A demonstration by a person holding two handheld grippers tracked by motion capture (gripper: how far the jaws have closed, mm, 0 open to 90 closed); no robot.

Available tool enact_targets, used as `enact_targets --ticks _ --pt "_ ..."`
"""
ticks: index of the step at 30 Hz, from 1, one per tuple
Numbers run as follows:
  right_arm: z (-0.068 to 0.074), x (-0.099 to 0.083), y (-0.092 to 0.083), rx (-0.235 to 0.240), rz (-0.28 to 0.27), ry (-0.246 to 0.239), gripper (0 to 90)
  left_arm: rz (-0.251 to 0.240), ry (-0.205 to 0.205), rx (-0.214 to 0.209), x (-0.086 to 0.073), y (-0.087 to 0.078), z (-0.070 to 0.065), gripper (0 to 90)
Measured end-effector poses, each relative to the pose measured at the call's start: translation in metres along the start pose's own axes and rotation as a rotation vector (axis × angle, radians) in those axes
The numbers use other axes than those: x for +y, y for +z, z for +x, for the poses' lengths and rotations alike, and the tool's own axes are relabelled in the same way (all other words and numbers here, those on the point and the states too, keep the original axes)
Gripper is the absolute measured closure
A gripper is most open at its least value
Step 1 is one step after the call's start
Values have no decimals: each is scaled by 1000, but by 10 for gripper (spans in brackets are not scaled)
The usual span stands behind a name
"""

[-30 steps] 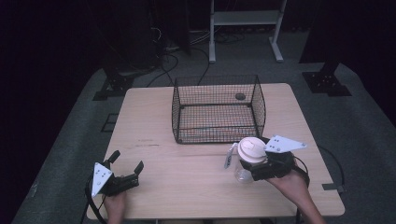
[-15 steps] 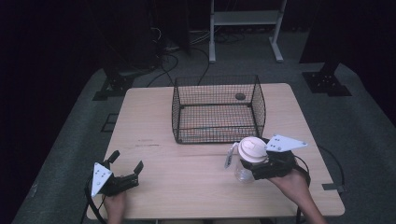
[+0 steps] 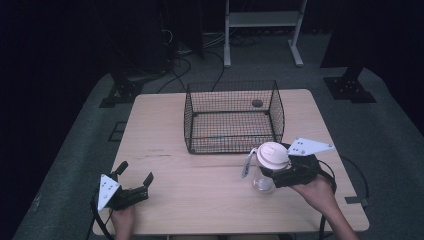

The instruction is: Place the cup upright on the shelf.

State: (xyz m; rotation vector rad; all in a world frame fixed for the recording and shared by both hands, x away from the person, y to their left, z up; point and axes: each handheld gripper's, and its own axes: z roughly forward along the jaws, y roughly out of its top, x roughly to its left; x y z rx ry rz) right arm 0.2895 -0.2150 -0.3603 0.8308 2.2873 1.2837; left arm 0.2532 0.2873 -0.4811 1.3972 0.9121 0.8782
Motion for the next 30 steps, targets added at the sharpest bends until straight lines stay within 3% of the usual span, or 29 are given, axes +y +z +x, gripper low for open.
enact_targets --ticks 15,30 --pt "-7 33 -7 18 -12 -35 46 5 -6 -4 0 0 0 9" --pt "-15 60 -6 36 -37 -32 46 8 -8 -9 -1 1 1 9"
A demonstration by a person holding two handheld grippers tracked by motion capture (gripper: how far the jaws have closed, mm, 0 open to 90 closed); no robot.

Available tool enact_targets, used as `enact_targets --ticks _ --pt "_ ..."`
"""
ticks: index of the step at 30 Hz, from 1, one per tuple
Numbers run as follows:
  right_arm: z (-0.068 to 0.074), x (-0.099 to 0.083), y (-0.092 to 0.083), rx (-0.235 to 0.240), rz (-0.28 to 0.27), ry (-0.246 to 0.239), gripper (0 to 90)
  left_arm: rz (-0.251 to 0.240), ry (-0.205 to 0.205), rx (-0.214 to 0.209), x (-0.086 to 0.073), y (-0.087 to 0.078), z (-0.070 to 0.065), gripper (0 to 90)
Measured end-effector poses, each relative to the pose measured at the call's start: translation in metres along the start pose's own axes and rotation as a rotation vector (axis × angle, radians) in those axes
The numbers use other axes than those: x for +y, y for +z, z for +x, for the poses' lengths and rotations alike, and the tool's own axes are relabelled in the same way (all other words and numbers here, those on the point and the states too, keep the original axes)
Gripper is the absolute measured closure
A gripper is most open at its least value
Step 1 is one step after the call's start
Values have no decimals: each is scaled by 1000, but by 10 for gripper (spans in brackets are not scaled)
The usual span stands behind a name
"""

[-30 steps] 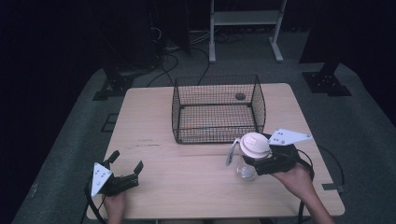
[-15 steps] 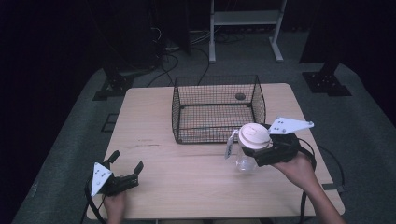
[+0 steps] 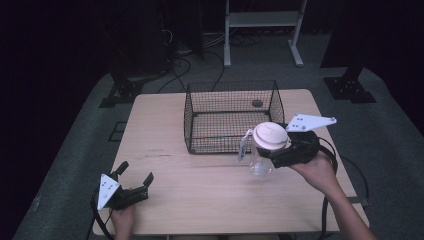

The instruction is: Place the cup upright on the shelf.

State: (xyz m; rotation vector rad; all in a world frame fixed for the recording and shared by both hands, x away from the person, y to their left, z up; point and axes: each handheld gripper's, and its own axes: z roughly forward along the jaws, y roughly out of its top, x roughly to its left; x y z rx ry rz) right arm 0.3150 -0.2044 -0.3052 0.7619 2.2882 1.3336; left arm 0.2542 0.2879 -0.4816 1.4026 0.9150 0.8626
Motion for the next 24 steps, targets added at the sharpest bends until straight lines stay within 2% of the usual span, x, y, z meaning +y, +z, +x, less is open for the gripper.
enact_targets --ticks 6,12,24 --pt "-7 20 6 11 6 -4 46 -2 0 2 0 0 0 9" --pt "-15 33 12 11 7 -2 46 -4 -2 2 0 0 0 9" --pt "-24 66 28 0 21 -45 46 -11 -5 6 0 -1 0 9"
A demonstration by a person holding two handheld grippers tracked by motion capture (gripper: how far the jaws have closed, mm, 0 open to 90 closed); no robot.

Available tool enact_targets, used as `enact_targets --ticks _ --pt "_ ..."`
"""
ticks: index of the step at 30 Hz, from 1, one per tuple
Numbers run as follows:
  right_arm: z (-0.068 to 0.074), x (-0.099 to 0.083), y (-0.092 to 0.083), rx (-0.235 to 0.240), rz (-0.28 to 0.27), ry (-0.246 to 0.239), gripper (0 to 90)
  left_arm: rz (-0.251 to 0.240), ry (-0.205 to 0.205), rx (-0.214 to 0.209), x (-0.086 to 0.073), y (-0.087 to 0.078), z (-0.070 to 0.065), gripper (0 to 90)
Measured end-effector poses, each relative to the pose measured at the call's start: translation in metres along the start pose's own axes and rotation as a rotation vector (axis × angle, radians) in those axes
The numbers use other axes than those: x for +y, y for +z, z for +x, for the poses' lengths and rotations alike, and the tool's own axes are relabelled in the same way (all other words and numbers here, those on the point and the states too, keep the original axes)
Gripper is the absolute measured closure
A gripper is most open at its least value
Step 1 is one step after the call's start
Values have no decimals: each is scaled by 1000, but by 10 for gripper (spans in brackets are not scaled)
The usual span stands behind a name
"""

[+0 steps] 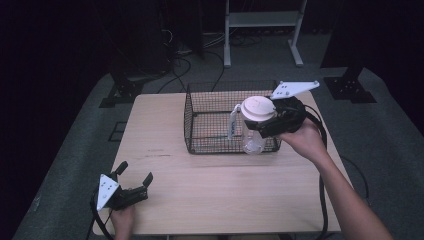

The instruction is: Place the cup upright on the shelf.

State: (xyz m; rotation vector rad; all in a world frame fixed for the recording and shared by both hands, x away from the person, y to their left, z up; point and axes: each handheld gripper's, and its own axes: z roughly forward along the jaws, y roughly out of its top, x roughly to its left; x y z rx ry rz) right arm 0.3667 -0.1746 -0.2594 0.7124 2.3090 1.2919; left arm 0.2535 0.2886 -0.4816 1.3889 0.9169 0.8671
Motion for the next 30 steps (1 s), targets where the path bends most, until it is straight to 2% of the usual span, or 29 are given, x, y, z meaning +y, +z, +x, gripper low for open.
enact_targets --ticks 20,26,30 --pt "-23 37 37 -25 4 0 46 -8 0 -1 0 -1 0 9" --pt "-28 44 50 -38 5 -9 46 -7 -5 -3 0 -1 1 9" --pt "-33 45 59 -44 6 5 46 -8 -7 -3 0 -1 1 9"
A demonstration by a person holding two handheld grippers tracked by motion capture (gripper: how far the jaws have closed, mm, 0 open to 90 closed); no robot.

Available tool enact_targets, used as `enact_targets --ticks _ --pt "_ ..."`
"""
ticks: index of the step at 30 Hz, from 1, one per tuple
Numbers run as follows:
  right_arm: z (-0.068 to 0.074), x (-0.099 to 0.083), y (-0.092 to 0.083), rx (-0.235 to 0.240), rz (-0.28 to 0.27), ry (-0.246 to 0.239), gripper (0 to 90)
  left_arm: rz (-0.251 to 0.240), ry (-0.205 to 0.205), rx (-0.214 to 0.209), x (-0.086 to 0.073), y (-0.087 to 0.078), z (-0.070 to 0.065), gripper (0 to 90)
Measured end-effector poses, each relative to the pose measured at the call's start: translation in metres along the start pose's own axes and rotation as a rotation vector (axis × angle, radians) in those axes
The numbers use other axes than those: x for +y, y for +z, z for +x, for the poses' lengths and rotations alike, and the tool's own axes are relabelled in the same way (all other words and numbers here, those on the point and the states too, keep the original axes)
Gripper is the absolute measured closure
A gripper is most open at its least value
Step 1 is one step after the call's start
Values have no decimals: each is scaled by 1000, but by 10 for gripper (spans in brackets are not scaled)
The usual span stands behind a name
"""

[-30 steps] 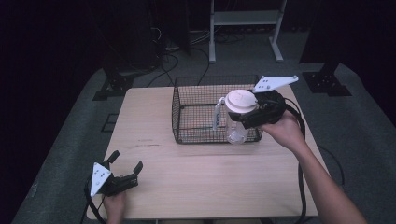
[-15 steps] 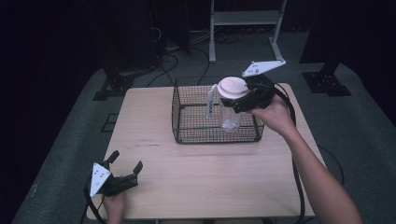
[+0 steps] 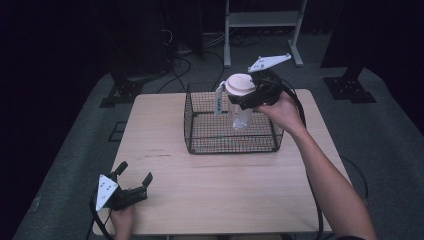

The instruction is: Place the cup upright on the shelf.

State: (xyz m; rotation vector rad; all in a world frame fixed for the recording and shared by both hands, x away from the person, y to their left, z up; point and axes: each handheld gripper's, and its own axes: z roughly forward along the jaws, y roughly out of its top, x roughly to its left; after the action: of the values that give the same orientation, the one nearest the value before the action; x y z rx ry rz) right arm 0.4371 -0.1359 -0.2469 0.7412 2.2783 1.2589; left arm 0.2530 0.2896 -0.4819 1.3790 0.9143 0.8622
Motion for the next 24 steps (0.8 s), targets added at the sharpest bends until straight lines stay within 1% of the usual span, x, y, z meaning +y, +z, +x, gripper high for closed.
enact_targets --ticks 2,3,5,6,7,10,16,18,22,24 --pt "-1 0 2 -2 0 2 46 0 0 -1 0 0 0 9" --pt "-4 0 8 -2 3 7 46 1 0 0 0 0 0 9" --pt "-5 -1 13 -7 15 6 46 2 0 -1 0 0 0 9" --pt "-5 -1 13 -7 15 6 46 2 0 -1 0 0 0 9" --pt "-6 -2 18 -8 24 10 46 2 1 1 0 0 0 9" --pt "-10 -4 25 -16 34 13 46 2 0 1 0 0 0 9" --pt "-14 -7 35 -22 40 21 46 0 1 0 0 -1 0 9" --pt "-16 -9 41 -24 41 32 46 0 -1 1 0 -1 1 9" --pt "-17 -11 50 -32 50 29 46 -1 -5 -1 0 -1 1 9" --pt "-17 -13 55 -32 54 32 46 0 2 -2 0 -1 1 9"
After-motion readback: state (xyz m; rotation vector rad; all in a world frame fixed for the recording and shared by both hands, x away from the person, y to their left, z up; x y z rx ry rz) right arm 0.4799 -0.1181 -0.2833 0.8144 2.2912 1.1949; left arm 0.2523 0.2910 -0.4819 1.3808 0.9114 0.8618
